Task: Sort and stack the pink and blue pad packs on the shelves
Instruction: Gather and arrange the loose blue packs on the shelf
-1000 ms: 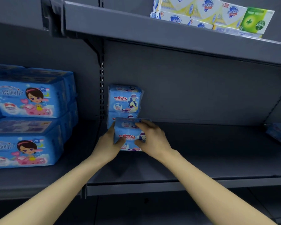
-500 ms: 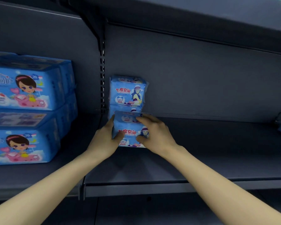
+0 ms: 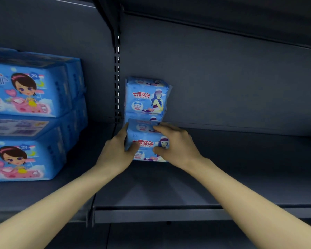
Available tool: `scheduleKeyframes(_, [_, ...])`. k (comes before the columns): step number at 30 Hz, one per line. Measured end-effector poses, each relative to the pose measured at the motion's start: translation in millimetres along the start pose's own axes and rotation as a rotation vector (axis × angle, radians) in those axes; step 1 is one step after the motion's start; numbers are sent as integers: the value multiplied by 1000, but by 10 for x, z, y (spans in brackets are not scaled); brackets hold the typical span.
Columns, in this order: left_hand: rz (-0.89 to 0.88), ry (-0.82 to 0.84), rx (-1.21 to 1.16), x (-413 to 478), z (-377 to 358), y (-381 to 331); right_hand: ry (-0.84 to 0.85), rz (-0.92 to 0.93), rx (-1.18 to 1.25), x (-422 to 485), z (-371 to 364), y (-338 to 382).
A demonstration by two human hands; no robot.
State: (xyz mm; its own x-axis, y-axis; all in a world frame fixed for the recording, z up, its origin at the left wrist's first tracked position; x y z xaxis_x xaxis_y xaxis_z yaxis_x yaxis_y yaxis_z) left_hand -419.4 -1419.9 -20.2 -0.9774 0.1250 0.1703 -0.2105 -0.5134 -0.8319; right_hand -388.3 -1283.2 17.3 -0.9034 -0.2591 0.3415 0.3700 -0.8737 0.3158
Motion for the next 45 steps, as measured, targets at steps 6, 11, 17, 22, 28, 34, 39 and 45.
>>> scheduleKeyframes(6, [-2,-4,4,52,-26,52,-30,4,13,37,-43,-34])
scheduleKeyframes(11, [0,0,4,79,-51,80,-38,8,10,62,-62,-58])
scheduleKeyframes(17, [-14,-1,4,102,-86,83,-36,8,-20,90,-82,-103])
scheduleKeyframes(22, [-23,-10,-29,122,-71,84,-43,20,8,141,-119,-103])
scheduleKeyframes(28, [-8,-31,-45,201,-36,143,-51,38,7,216,-166,-81])
scheduleKeyframes(34, [-7,-44,-61,271,-18,166,-45,42,-3,296,-200,-88])
scheduleKeyframes(39, [-9,-47,-38,323,-12,171,-49,46,-22,349,-222,-88])
scheduleKeyframes(45, [-2,-35,-59,336,-14,173,-46,49,-42,358,-235,-86])
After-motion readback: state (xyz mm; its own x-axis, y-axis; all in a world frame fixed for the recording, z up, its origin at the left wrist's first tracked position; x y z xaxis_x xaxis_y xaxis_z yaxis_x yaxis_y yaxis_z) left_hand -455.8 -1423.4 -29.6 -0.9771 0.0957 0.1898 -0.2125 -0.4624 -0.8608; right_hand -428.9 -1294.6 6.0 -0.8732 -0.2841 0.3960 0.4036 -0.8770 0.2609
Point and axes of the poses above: each hand's wrist, its own x-axis towards the middle knuckle, its own z-axis out of the back of the hand, y = z × x, the point moved 8 cm from there along x, towards the middle knuckle, and after that the axes turned 8 degrees about z, right-handed, at the moved point
